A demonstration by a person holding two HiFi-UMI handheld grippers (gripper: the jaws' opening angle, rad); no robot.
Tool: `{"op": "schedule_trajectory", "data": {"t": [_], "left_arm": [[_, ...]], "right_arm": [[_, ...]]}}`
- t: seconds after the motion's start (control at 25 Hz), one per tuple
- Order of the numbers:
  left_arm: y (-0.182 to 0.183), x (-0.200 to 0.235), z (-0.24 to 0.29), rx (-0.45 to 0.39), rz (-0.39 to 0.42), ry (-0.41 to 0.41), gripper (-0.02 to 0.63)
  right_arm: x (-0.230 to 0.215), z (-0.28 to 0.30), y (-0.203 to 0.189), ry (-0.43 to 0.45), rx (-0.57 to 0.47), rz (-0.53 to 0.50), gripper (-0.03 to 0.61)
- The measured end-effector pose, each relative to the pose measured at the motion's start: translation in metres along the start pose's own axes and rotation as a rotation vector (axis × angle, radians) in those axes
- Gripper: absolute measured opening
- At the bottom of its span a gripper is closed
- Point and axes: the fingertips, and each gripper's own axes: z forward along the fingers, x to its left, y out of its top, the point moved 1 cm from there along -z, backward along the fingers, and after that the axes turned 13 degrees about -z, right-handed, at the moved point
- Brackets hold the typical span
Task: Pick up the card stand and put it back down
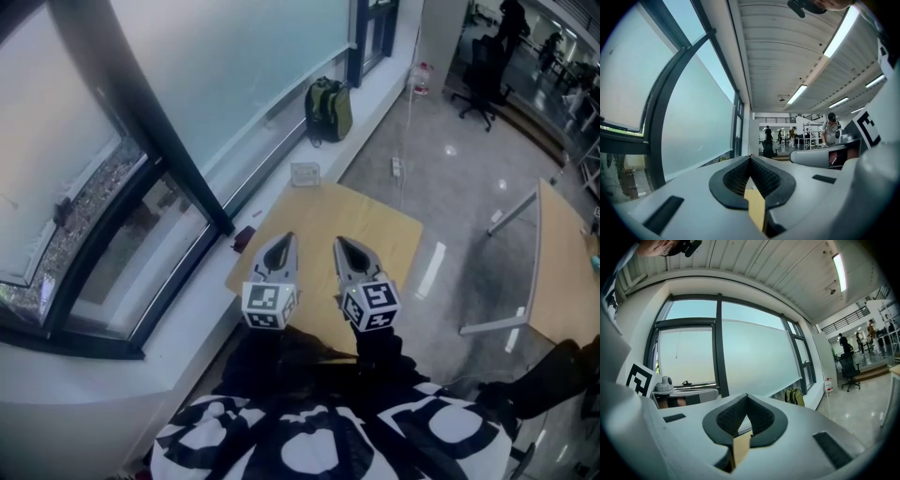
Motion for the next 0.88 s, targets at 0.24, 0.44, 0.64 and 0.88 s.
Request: {"op": "schedule_trajectory", "data": {"t": [0.24, 0.44, 0.64, 0.88], "left_arm": [[-0.005, -0.001, 0.0, -0.002, -0.002, -0.01, 0.009], [-0.004, -0.004, 0.001, -0.004, -0.005, -0.02, 0.011], [-0.007, -0.004, 0.001, 0.0, -0.006, -0.02, 0.009], [-0.012, -0.009, 0.001, 0.007, -0.014, -0.024, 0.011]], "right_arm": [[0.005, 0.001, -0.004, -0.005, 0.019, -0.031, 0.015], [0.002, -0.001, -0.004, -0.02, 0.023, -0.036, 0.015], [0.003, -0.003, -0.005, -0.021, 0.028, -0.045, 0.015], [0.003, -0.007, -0.007, -0.014, 0.033, -0.057, 0.015]]}}
